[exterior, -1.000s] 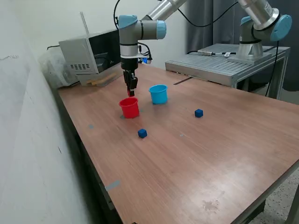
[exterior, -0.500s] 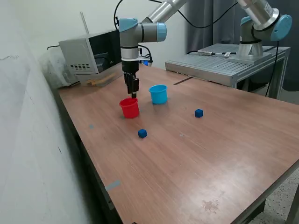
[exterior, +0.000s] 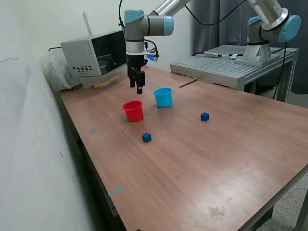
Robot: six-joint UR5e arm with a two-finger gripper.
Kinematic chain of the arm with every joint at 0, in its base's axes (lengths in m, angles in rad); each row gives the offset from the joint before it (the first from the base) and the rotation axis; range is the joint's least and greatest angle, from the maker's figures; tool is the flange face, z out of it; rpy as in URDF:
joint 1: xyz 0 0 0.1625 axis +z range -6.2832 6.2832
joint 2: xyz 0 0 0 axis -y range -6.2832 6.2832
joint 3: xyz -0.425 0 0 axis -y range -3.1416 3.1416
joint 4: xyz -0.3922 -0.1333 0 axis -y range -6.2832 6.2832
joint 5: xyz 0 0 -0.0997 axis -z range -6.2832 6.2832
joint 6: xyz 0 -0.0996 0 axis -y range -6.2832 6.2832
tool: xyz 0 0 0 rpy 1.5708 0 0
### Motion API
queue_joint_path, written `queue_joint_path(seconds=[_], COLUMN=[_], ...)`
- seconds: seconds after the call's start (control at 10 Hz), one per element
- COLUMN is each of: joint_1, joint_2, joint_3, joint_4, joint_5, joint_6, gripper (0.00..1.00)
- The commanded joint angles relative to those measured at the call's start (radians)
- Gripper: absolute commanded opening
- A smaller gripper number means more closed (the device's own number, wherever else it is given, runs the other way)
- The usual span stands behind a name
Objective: Place red objects in the red bin, and blue objects in the blue bin.
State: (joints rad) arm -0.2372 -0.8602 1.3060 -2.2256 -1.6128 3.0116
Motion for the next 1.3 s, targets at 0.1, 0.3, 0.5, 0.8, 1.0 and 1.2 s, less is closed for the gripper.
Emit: queue_joint_path(seconds=[0.1, 0.3, 0.5, 0.8, 1.0, 1.2], joint_1=[0.035, 0.132, 0.228, 0.245, 0.249, 0.257], joint_2=[-0.354, -0.517, -0.499, -0.312, -0.203, -0.099], joint_3=[0.172, 0.399, 0.550, 0.480, 0.361, 0.305], joint_4=[0.171, 0.172, 0.086, 0.018, 0.018, -0.017], joint_5=[0.001, 0.002, 0.031, 0.037, 0.039, 0.042], joint_6=[-0.037, -0.037, -0.033, -0.027, -0.022, -0.019], gripper=[1.00, 1.00, 1.00, 1.00, 1.00, 1.00])
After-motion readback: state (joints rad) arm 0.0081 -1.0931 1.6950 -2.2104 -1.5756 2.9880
